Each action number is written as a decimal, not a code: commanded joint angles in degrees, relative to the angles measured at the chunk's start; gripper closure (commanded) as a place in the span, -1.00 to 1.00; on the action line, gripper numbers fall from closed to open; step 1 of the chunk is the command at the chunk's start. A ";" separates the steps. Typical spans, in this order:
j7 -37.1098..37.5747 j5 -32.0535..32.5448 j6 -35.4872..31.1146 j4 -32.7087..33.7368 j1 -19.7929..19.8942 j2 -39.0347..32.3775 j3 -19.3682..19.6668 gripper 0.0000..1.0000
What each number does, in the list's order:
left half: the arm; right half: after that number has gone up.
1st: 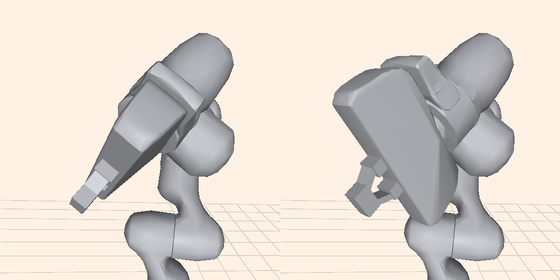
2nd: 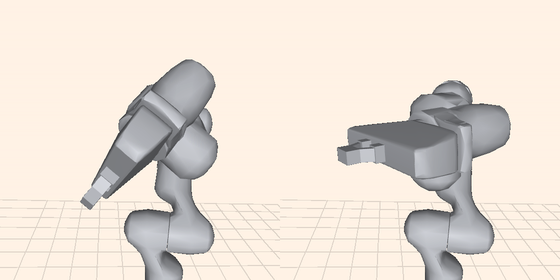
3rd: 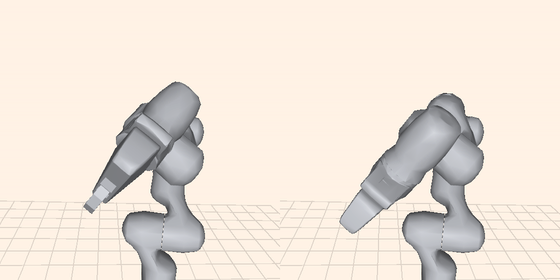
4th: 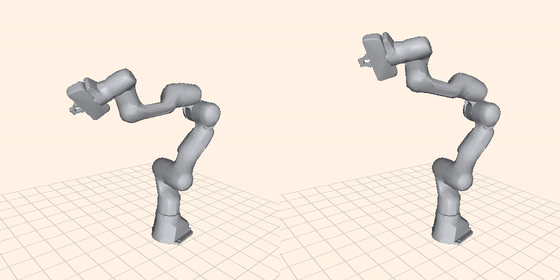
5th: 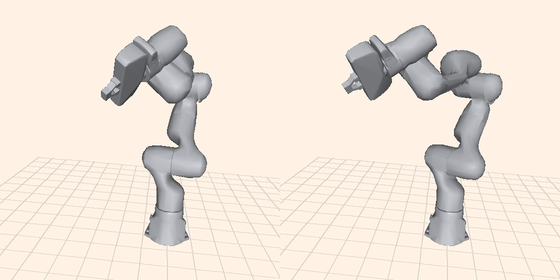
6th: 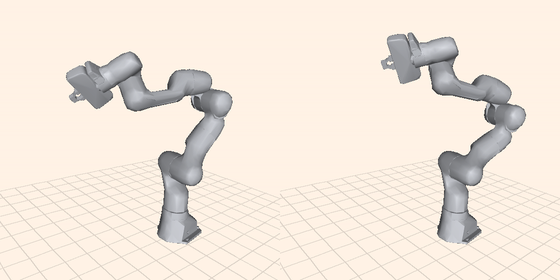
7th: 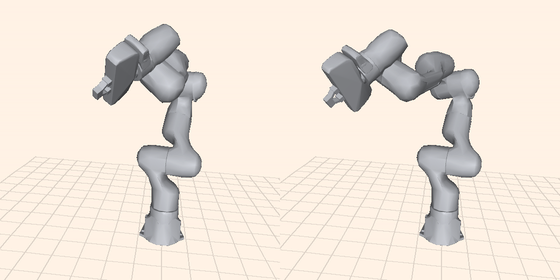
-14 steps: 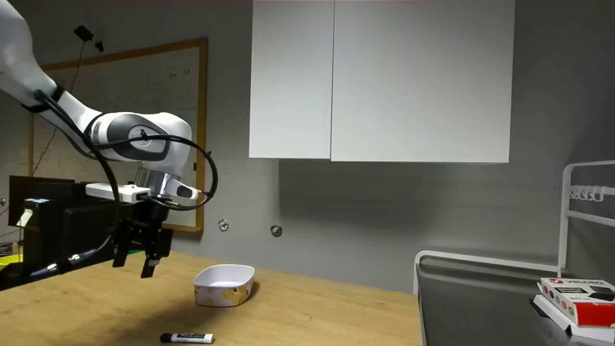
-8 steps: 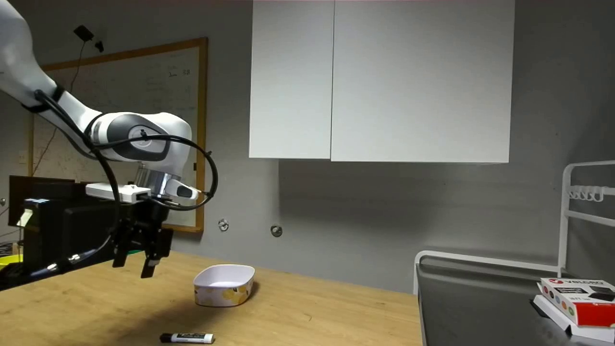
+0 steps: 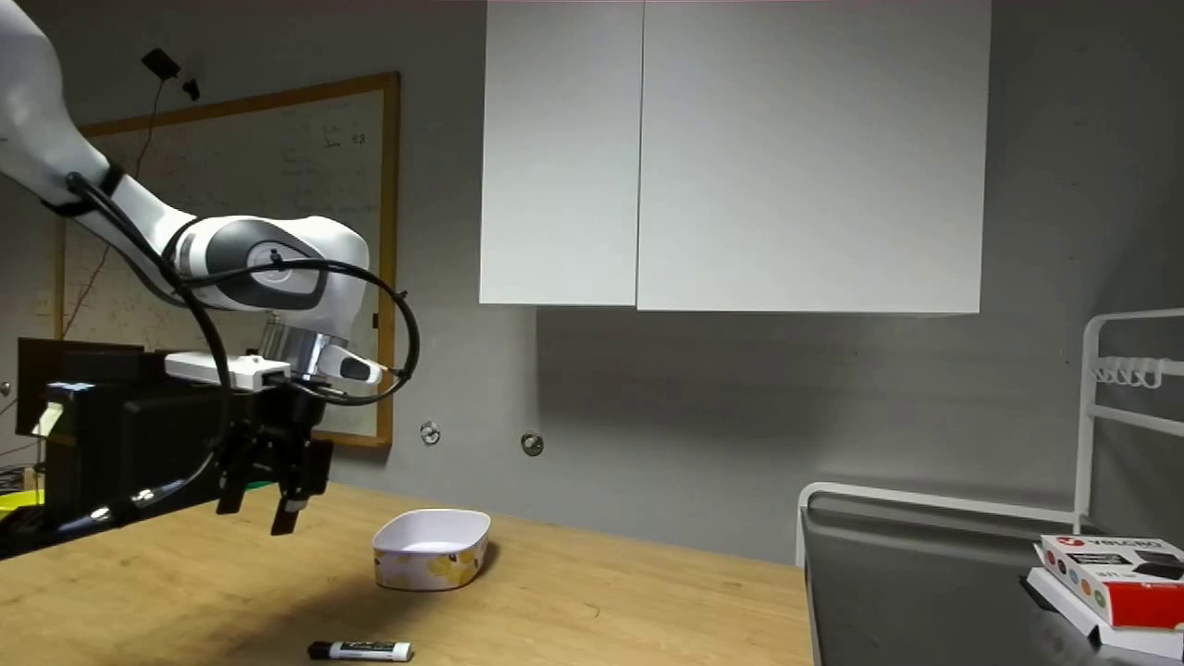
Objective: Put the marker in the bowl
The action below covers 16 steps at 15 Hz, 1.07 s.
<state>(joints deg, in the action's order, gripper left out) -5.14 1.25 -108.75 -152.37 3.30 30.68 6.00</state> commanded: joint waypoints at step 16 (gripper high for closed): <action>17.62 -21.33 -6.11 12.40 6.86 -27.99 5.14 -1.00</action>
<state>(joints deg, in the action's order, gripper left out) 7.16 -16.75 -112.80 -143.31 9.54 8.28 11.31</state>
